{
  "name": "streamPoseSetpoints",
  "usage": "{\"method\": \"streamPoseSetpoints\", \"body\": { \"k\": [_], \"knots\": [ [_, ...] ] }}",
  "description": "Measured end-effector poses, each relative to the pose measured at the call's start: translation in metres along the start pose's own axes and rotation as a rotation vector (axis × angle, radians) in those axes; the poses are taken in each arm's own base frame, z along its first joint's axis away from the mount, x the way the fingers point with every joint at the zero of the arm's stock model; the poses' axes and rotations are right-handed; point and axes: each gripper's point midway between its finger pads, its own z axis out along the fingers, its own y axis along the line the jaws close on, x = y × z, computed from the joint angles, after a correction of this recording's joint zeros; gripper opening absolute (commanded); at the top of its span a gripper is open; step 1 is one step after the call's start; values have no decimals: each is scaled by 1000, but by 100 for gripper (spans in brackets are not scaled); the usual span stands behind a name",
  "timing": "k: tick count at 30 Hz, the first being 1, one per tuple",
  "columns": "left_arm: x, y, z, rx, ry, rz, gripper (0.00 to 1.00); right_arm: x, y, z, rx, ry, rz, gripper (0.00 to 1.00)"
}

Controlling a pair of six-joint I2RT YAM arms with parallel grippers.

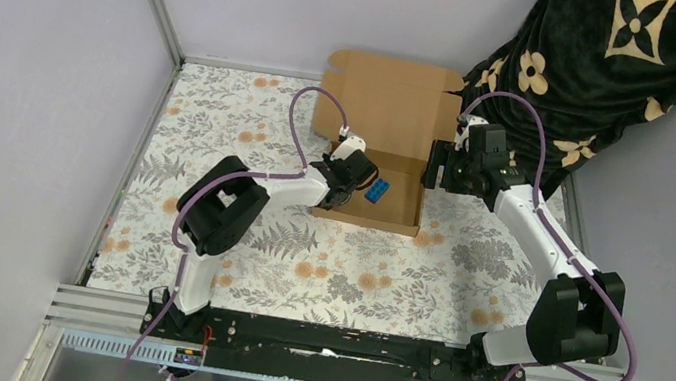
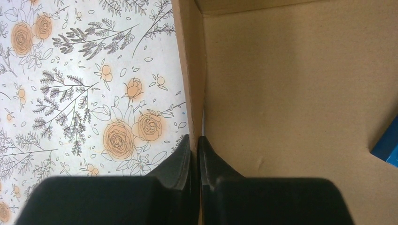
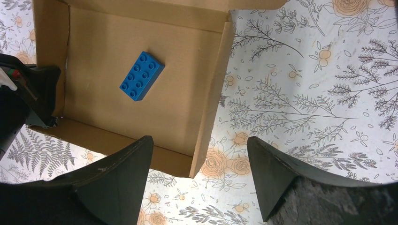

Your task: Fold the paper box

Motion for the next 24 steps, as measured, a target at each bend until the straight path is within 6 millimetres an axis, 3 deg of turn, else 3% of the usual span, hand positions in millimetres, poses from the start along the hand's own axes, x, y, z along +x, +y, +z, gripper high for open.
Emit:
{"method": "streamPoseSetpoints", "body": {
  "k": [9, 15, 24],
  "knots": [
    [1, -2, 1, 13, 8, -10, 13, 2, 0, -3, 0, 2, 0, 81],
    [2, -1, 2, 14, 8, -15, 27, 6, -1, -2, 3, 11, 2, 81],
    [18, 2, 0, 53, 36, -16, 39, 8, -1, -2, 2, 15, 2, 81]
  ]
}}
